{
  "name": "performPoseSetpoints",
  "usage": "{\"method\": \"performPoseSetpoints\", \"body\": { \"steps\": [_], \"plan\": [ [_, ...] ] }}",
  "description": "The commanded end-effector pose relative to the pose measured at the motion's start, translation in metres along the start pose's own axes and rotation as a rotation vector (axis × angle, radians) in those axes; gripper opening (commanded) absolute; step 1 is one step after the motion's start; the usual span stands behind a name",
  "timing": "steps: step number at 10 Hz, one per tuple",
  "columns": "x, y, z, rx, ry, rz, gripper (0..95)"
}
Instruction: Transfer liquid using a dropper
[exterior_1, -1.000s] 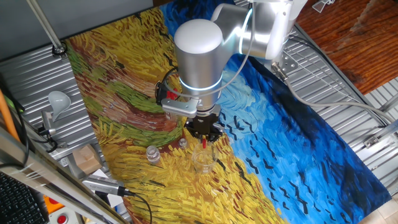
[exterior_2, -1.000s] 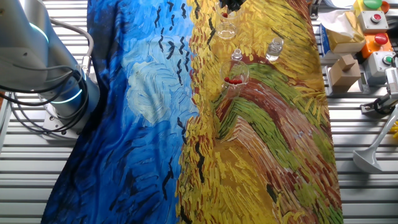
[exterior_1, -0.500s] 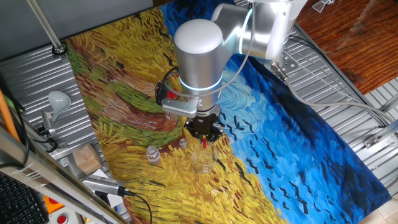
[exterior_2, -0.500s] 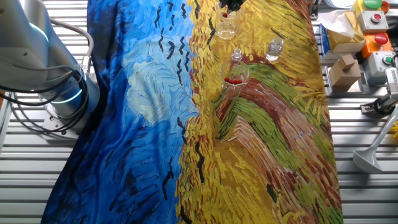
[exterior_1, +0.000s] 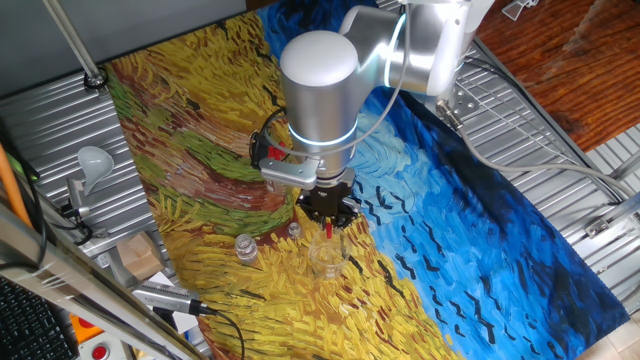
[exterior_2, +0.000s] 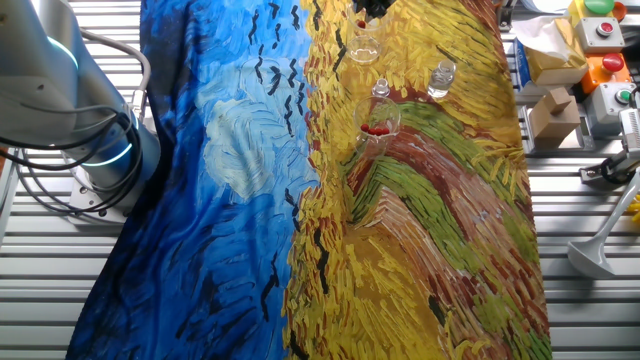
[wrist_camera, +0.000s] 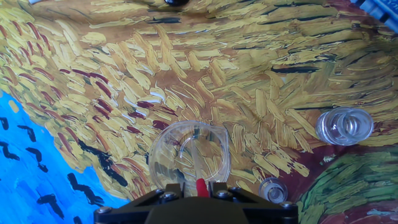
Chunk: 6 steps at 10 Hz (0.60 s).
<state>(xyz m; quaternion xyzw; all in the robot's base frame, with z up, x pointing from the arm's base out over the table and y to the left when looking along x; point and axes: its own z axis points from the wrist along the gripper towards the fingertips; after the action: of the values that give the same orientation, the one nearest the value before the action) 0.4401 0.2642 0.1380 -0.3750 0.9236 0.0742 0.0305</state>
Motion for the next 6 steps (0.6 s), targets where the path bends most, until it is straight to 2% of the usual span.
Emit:
{"method": "performPoseSetpoints", "body": {
  "steps": [1,2,3,6],
  "plan": [
    [0.0,0.0,0.0,0.0,-0.001,0.0,19.0],
    [-0.0004,0.0039,0.0012,0.006,0.027,0.041,19.0],
    [-0.0014,0.0073,0.0031,0.017,0.038,0.048,19.0],
    [-0.0029,0.009,0.0042,0.018,0.039,0.045,19.0]
  ]
}}
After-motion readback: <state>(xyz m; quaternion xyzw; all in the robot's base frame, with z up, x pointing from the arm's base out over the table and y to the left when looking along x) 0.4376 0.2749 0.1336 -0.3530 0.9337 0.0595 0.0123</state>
